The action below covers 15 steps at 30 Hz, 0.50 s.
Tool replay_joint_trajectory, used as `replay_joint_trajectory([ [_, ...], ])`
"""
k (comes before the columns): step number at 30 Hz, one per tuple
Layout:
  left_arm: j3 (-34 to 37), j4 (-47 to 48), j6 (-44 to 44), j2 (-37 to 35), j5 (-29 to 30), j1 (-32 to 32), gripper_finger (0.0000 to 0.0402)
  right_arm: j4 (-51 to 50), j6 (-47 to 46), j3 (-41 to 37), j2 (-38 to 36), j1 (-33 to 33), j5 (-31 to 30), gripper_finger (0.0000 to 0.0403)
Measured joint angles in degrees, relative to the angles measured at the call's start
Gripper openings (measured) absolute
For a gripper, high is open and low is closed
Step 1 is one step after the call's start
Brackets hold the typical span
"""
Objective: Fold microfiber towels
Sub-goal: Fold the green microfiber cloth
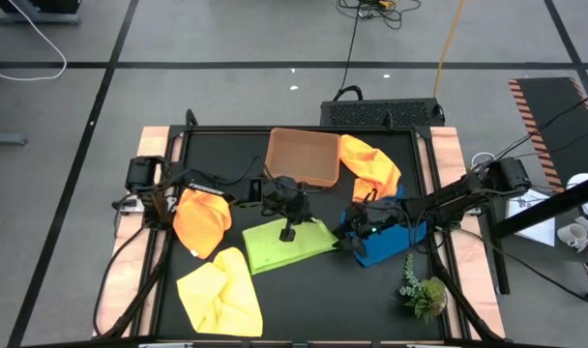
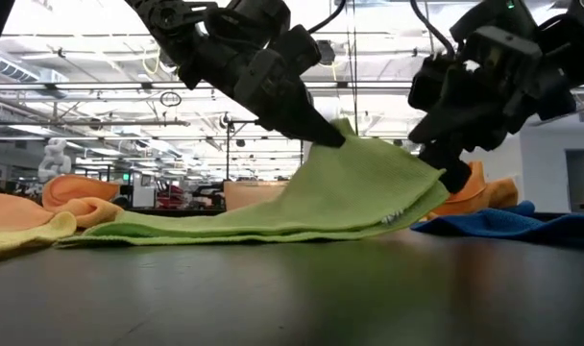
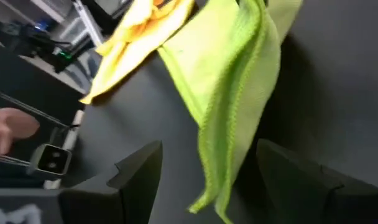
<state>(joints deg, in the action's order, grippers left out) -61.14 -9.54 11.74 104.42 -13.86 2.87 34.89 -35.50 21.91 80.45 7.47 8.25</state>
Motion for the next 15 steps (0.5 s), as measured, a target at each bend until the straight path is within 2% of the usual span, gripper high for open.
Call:
replay_joint_trajectory([
  [4, 0.0, 0.0, 0.0, 0.0, 0.9, 0.0, 0.0004, -3.7, 0.7, 0.0, 0.1, 0.8, -2.5, 0.0237],
  [8, 0.0, -0.2, 0.0, 0.0, 1.0, 0.2, 0.0006, -4.1, 1.2, 0.0, 0.1, 1.1, -2.5, 0.0193],
  [11, 0.0, -0.5, -0.2, 0.0, 1.0, 0.2, 0.0008, -4.3, 2.6, 0.0, 0.1, 1.2, -2.5, 0.0139],
  [15, 0.0, -0.9, -1.9, -0.2, 1.0, 0.2, 0.0004, -4.3, 4.7, 0.0, -0.2, 1.2, -2.3, 0.0044],
])
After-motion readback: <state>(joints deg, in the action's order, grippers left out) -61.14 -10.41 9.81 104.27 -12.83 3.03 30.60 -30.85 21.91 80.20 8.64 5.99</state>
